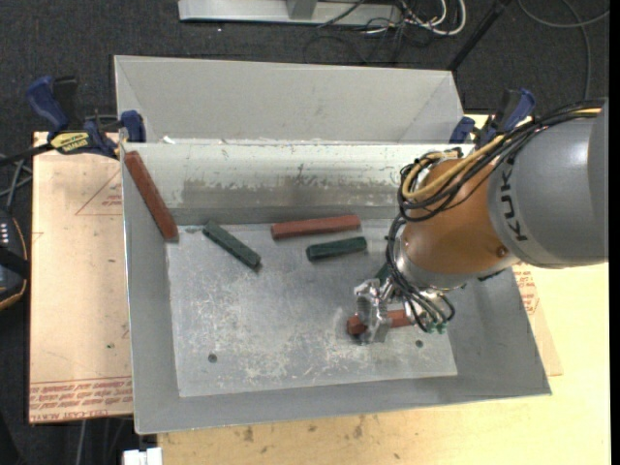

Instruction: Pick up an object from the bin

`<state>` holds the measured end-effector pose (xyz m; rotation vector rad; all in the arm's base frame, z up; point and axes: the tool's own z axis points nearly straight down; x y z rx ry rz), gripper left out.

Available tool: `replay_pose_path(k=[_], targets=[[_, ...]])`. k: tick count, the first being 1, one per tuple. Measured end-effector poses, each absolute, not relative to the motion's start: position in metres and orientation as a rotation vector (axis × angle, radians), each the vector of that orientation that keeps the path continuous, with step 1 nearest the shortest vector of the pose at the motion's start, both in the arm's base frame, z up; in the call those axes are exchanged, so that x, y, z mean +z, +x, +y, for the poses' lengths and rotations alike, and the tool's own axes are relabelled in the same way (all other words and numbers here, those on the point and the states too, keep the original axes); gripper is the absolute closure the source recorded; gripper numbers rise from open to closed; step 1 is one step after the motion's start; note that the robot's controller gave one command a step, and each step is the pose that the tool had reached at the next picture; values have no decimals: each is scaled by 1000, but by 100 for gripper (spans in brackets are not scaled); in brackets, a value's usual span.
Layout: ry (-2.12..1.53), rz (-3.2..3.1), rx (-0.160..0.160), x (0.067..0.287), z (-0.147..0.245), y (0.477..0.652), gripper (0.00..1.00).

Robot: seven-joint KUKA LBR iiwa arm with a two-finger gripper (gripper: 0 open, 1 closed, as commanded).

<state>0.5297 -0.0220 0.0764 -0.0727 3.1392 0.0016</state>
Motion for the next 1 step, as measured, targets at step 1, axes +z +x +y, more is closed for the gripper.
replay_pose_path(k=[1], targets=[[-99,3141,1,285,-39,512,100]])
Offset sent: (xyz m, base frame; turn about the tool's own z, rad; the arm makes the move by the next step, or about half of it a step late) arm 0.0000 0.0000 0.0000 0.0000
